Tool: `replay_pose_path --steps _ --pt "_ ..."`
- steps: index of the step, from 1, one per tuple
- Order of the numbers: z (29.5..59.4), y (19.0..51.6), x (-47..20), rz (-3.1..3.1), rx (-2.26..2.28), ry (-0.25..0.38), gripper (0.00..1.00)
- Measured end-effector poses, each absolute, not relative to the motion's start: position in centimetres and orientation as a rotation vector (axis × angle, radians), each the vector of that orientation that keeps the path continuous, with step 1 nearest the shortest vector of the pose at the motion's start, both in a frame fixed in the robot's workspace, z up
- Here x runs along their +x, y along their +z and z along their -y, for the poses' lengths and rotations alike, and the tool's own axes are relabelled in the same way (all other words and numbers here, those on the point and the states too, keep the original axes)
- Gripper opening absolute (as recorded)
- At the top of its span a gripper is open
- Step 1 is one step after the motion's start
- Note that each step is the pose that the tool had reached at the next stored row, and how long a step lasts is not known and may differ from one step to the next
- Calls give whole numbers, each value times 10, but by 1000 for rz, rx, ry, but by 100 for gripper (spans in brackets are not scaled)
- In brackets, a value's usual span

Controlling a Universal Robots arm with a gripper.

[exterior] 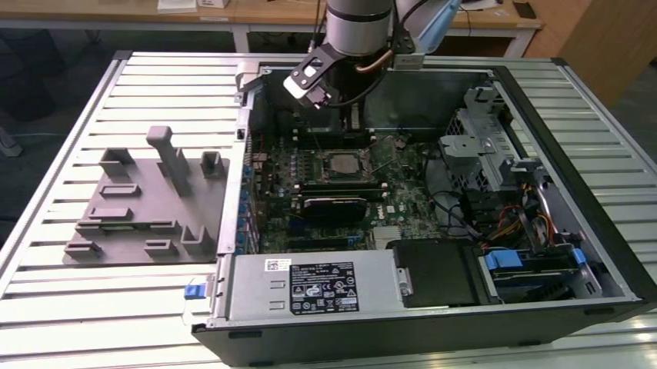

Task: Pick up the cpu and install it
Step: 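Close the cpu cover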

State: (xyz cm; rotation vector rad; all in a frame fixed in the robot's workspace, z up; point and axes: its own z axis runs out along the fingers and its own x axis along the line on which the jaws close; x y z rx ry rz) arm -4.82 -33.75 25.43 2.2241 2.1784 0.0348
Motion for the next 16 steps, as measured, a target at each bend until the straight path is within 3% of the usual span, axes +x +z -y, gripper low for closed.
replay_pose_path --steps 16 --pt "337 262 -42 -2178 2224 35 11"
